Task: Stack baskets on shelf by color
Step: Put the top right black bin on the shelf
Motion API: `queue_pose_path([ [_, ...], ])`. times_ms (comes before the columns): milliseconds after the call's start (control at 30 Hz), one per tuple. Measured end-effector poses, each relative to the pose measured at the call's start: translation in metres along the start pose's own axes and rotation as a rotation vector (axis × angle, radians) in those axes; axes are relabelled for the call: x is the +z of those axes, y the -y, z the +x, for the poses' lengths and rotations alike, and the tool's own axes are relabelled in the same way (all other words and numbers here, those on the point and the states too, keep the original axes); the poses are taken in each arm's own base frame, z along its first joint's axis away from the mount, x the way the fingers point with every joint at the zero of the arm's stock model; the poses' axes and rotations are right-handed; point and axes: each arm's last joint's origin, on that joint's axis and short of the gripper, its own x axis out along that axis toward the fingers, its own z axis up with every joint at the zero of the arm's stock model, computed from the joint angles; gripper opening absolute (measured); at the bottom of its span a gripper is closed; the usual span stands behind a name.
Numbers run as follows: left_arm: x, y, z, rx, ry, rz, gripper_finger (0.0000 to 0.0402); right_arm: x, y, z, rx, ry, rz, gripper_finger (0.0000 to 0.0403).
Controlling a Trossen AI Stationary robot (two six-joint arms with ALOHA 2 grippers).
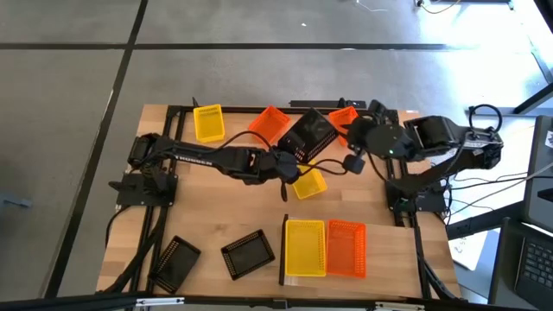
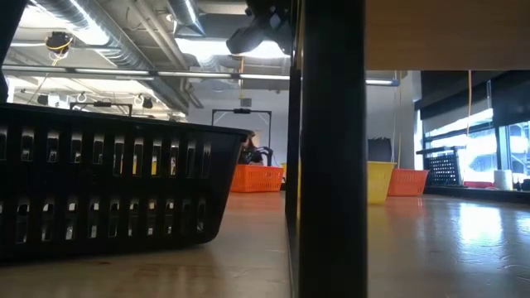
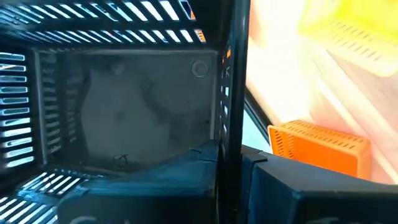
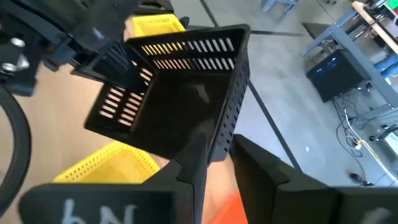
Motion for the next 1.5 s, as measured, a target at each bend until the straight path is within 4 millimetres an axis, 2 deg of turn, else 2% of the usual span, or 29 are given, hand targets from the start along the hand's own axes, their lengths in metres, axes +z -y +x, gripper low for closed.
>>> queue_pose_path([
  [233,0.000,0.000,0.000,0.000,-0.001,-0.001,0.0000,0.005,0.002,0.019,0.021,-0.036,-0.008,0.0081],
  [700,0.004,0.001,-0.005,0.004,0.011,-0.004,0.0000,0.007,0.008,0.053,-0.049,-0.127,-0.067,0.0080],
  [833,0.004,0.001,-0.005,0.004,0.011,-0.017,0.0000,0.008,0.008,0.062,-0.058,-0.152,-0.092,0.0055],
  [967,0.004,0.001,-0.005,0.001,0.019,-0.060,0.0000,0.011,0.006,0.066,-0.066,-0.139,-0.114,0.0009],
  [1200,0.005,0.001,-0.005,-0.005,0.036,-0.074,0.0004,0.014,0.006,0.068,-0.036,-0.106,-0.108,0.0005],
  [1500,0.006,0.000,-0.003,-0.023,0.105,-0.134,0.0049,0.014,0.005,0.067,0.000,-0.108,-0.109,0.0004],
])
